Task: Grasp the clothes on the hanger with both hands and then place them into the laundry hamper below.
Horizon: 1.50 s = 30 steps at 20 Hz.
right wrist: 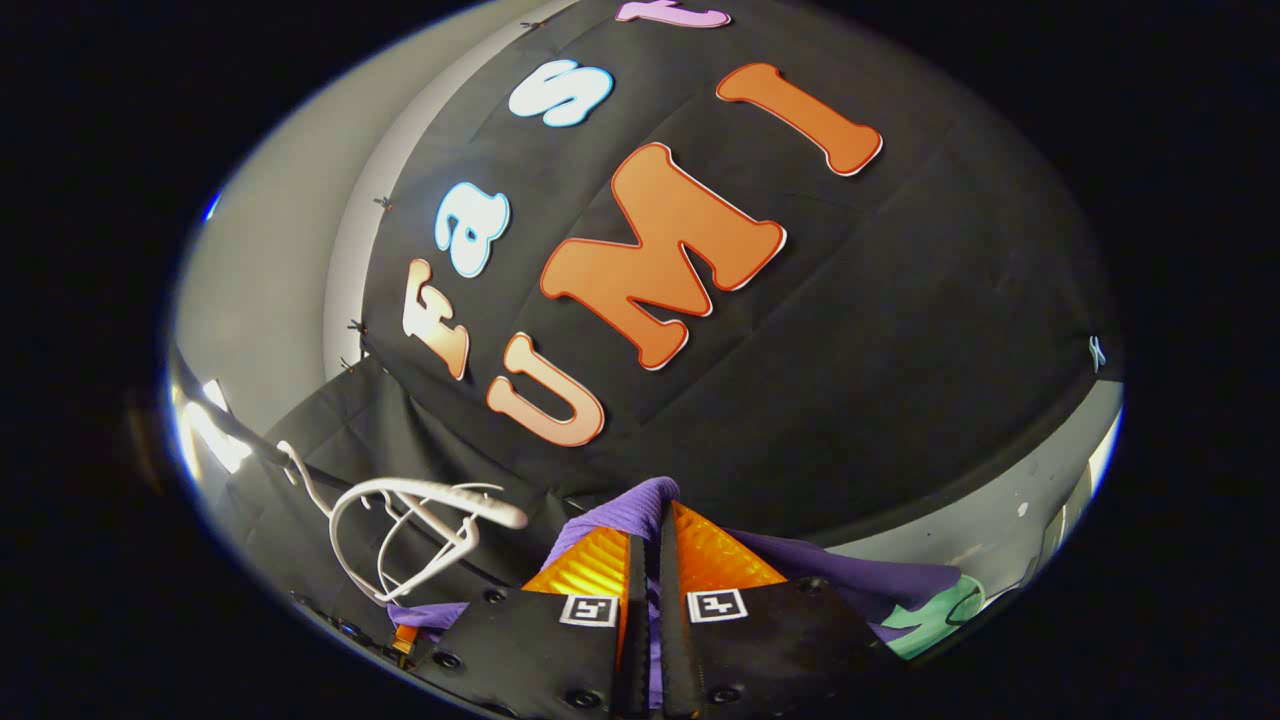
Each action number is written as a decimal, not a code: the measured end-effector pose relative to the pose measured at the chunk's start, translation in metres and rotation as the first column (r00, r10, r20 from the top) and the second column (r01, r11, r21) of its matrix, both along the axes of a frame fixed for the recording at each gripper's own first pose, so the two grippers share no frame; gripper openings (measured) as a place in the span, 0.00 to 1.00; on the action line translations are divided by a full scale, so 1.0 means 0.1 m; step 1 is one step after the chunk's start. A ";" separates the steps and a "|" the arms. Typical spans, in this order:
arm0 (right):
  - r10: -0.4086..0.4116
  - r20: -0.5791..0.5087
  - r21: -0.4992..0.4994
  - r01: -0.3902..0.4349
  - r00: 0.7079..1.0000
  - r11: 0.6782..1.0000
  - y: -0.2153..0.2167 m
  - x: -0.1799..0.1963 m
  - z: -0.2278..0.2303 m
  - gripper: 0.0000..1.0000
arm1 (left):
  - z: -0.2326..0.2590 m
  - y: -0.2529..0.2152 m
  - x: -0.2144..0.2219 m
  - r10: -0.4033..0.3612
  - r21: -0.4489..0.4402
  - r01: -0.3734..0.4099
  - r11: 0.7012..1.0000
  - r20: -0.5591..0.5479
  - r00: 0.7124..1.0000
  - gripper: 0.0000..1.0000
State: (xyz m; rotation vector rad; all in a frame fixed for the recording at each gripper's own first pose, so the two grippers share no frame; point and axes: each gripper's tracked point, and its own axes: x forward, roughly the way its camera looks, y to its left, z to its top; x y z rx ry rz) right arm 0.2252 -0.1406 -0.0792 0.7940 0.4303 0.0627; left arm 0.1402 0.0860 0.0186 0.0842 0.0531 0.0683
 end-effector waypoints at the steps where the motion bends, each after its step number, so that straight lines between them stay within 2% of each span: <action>1: 0.006 -0.015 -0.005 -0.006 1.000 1.000 0.02 -0.08 -0.08 0.12 | -0.02 -0.04 -0.05 -0.003 0.003 0.003 1.000 0.001 1.000 0.03; 8: 0.007 -0.087 -0.047 -0.011 0.996 0.999 0.25 -0.70 -0.64 0.12 | -0.39 -0.47 -0.33 -0.088 -0.007 0.088 0.996 -0.036 0.996 0.03; 11: 0.017 -0.112 -0.029 -0.020 0.994 0.999 0.41 -0.98 -0.82 0.12 | -0.60 -0.74 -0.40 -0.148 -0.063 0.143 0.988 -0.074 0.986 0.02; 13: 0.021 -0.118 -0.019 -0.024 0.993 1.000 0.52 -1.15 -0.90 0.12 | -0.74 -1.05 -0.48 -0.223 -0.154 0.206 0.966 -0.099 0.970 0.02; 18: 0.046 -0.091 -0.066 -0.052 0.995 0.996 0.70 -1.43 -1.01 0.12 | -1.04 -1.77 -0.59 -0.365 -0.257 0.322 0.911 -0.139 0.921 0.03; 22: 0.048 -0.081 -0.135 -0.059 0.996 0.989 0.77 -1.58 -1.18 0.12 | -1.32 -2.28 -0.61 -0.431 -0.247 0.385 0.889 -0.166 0.887 0.03; 27: 0.021 -0.112 -0.282 -0.052 0.994 0.958 0.70 -1.86 -1.52 0.11 | -1.85 -2.72 -0.54 -0.463 -0.198 0.425 0.884 -0.232 0.856 0.03; 30: -0.007 -0.126 -0.331 -0.035 0.992 0.943 0.60 -1.98 -1.77 0.11 | -2.32 -2.92 -0.52 -0.482 -0.228 0.429 0.874 -0.283 0.829 0.03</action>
